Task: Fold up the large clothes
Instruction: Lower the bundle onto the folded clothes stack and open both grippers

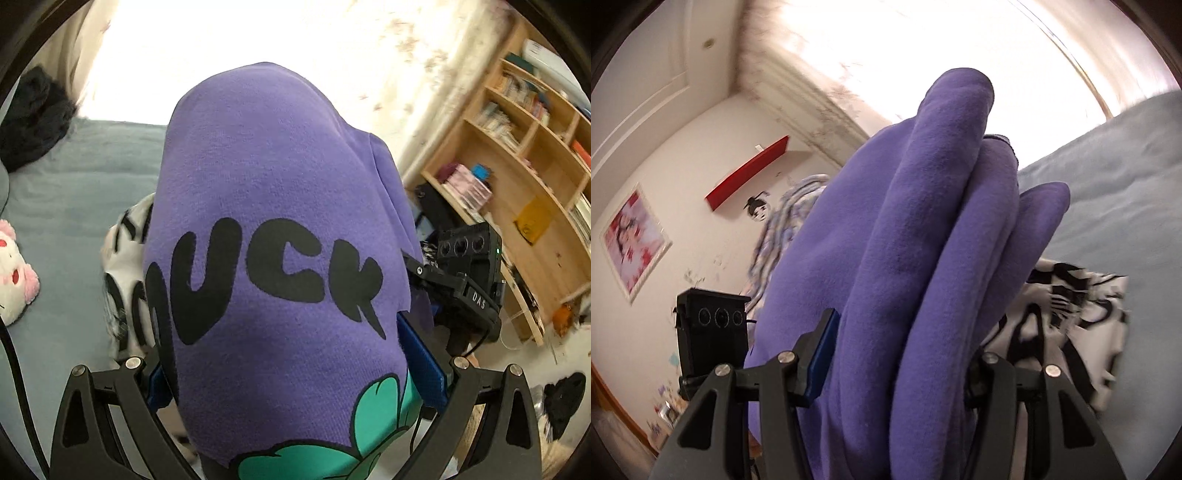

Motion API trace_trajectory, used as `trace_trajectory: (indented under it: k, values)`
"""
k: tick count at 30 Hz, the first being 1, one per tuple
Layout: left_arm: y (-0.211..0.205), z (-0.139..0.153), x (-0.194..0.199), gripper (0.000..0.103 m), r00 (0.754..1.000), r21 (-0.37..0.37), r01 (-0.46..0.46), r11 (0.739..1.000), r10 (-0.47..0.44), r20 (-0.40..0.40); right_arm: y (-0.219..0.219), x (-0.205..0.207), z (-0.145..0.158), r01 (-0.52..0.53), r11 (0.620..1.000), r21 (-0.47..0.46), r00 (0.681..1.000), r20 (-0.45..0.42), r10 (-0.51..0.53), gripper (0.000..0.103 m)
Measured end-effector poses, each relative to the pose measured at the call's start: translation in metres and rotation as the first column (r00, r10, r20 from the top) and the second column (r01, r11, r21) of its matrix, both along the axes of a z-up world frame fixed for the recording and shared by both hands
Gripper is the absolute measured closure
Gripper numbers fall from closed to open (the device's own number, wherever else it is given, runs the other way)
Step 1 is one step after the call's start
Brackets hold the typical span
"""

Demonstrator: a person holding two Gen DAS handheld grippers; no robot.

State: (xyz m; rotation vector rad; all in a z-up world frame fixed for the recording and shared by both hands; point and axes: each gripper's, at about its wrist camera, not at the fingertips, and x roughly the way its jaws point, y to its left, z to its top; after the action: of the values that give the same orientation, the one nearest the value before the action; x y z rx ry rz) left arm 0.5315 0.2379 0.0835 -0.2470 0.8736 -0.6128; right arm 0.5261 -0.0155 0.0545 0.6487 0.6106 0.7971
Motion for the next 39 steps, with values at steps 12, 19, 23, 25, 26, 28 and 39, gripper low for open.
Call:
trace_trajectory:
  k: [12,19,23,25,26,28,39]
  values:
    - [0.016,-0.099,0.045,0.001,0.998,-0.003,0.010,1.000,-0.010,-0.065,0.012,0.044,-0.102,0.032,0.993,-0.112,0.984,-0.171,-0.051,0.046]
    - [0.029,-0.081,0.012,0.001,0.997,0.005,-0.011,1.000,0.011,-0.074,0.016,0.018,-0.075,0.028,0.960,-0.277,0.983,-0.165,-0.076,0.042]
    - [0.037,-0.066,-0.020,0.001,0.998,-0.013,0.000,1.000,-0.001,-0.062,-0.004,-0.009,-0.062,0.039,0.960,-0.276,0.986,-0.145,-0.081,0.042]
    - [0.042,-0.058,-0.033,0.001,0.999,-0.004,0.006,1.000,-0.007,-0.049,-0.012,-0.022,-0.053,0.041,0.964,-0.262,0.989,-0.128,-0.076,0.042]
    - [0.042,-0.053,-0.041,0.001,0.999,-0.015,0.019,1.000,-0.020,-0.047,-0.015,-0.030,-0.048,0.042,0.966,-0.256,0.990,-0.119,-0.075,0.042]
    - [0.039,-0.044,-0.054,0.001,0.999,-0.026,0.036,0.999,-0.036,-0.027,-0.015,-0.040,-0.038,0.042,0.967,-0.252,0.992,-0.102,-0.070,0.042]
    - [0.017,-0.025,-0.033,0.001,0.997,-0.096,-0.081,0.992,0.080,-0.008,0.015,-0.032,-0.020,0.065,0.978,-0.200,0.988,-0.123,-0.091,0.042]
